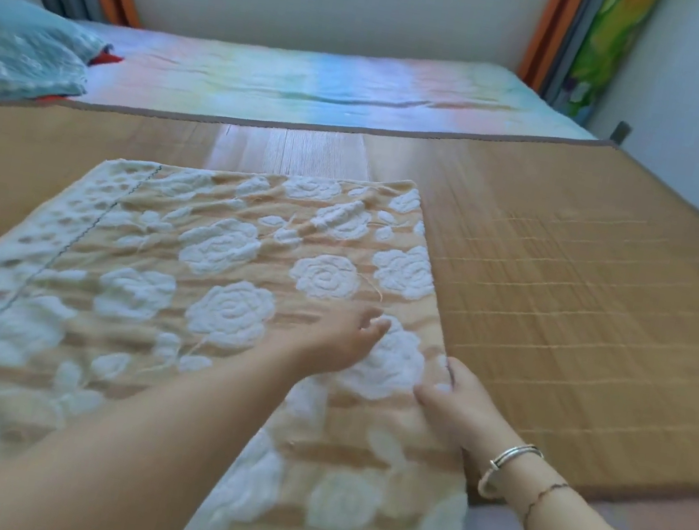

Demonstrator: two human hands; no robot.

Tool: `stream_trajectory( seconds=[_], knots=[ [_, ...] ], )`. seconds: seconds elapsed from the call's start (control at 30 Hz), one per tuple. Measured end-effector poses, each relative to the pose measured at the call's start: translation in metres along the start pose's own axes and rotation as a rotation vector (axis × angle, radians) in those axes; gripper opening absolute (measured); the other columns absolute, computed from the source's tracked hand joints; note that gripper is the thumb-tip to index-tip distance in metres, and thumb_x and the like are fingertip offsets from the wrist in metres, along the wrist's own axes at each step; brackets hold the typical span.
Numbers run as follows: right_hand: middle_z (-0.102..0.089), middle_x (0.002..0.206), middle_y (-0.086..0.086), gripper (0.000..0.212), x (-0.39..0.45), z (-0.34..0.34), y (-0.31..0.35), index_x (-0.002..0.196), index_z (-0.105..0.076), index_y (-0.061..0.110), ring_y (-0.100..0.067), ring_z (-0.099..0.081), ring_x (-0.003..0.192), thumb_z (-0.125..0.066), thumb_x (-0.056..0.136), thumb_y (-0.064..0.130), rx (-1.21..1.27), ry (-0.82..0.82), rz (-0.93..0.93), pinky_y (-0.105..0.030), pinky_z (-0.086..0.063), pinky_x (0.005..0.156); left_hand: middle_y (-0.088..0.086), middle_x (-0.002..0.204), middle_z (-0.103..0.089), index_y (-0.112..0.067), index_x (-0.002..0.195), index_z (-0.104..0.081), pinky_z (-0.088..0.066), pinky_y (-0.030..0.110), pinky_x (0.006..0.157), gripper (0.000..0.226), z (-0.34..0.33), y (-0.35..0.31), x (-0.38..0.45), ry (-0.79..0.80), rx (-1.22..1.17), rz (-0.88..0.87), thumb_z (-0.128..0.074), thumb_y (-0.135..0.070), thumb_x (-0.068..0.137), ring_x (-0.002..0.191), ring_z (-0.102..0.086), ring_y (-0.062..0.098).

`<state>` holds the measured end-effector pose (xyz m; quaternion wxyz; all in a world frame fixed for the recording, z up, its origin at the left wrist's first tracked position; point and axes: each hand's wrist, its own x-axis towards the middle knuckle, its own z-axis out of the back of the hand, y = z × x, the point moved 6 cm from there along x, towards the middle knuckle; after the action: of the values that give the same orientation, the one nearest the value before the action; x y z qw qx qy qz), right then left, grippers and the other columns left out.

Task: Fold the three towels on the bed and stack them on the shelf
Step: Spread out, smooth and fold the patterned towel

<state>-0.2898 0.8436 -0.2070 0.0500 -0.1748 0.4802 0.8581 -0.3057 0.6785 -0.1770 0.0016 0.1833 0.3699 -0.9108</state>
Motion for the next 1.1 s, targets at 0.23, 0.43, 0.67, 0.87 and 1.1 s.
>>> stream_trajectory(
  seconds=[0.23, 0.43, 0.67, 0.87, 1.1],
  knots=[
    [-0.067, 0.089, 0.003, 0.02, -0.021, 0.005, 0.023, 0.097, -0.061, 0.02, -0.021, -0.063, 0.089, -0.055, 0.081, 0.01, 0.057, -0.004, 0.146, -0.038, -0.049, 0.084, 0.004, 0.146, -0.044, -0.024, 0.144, -0.039, -0.037, 0.034, 0.104, 0.046, 0.008, -0.032, 0.009, -0.113, -0.088, 0.018, -0.037, -0.038, 0.1, 0.13, -0.045, 0.021],
    [-0.07, 0.099, -0.004, 0.033, -0.007, 0.005, 0.024, 0.107, -0.063, 0.024, -0.02, -0.064, 0.096, -0.054, 0.082, 0.005, 0.122, 0.129, 0.22, -0.035, -0.05, 0.084, 0.006, 0.139, -0.051, -0.03, 0.143, -0.04, -0.042, 0.025, 0.084, 0.049, -0.006, -0.051, 0.061, -0.063, 0.07, 0.01, -0.046, -0.041, 0.096, 0.111, -0.055, 0.021],
    [-0.062, 0.093, 0.001, 0.036, 0.011, -0.004, 0.034, 0.11, -0.063, 0.022, -0.012, -0.06, 0.086, -0.057, 0.077, 0.009, 0.244, 0.344, 0.182, -0.028, -0.049, 0.076, 0.008, 0.117, -0.06, -0.017, 0.125, -0.062, -0.057, 0.033, 0.08, 0.041, 0.011, -0.05, 0.099, -0.022, 0.113, 0.136, -0.047, -0.003, 0.09, 0.097, -0.064, 0.026],
    [-0.067, 0.108, -0.004, 0.039, 0.006, -0.049, 0.103, 0.114, -0.064, 0.027, -0.01, -0.061, 0.092, -0.058, 0.08, 0.008, 0.259, 0.417, 0.236, -0.018, -0.051, 0.074, 0.007, 0.11, -0.053, -0.012, 0.118, -0.06, -0.059, 0.032, 0.07, 0.042, 0.098, 0.013, 0.056, -0.199, -0.269, 0.17, -0.04, 0.006, 0.087, 0.094, -0.059, 0.021],
    [-0.063, 0.114, 0.007, 0.046, -0.026, -0.151, 0.21, 0.118, -0.058, 0.037, -0.008, -0.06, 0.101, -0.056, 0.082, 0.008, 0.169, 0.517, 0.338, -0.021, -0.049, 0.084, -0.001, 0.102, -0.058, -0.02, 0.138, -0.047, -0.057, 0.022, 0.064, 0.061, 0.218, 0.1, -0.033, -0.213, -0.443, 0.141, -0.055, 0.008, 0.084, 0.084, -0.06, 0.008]
  ],
)
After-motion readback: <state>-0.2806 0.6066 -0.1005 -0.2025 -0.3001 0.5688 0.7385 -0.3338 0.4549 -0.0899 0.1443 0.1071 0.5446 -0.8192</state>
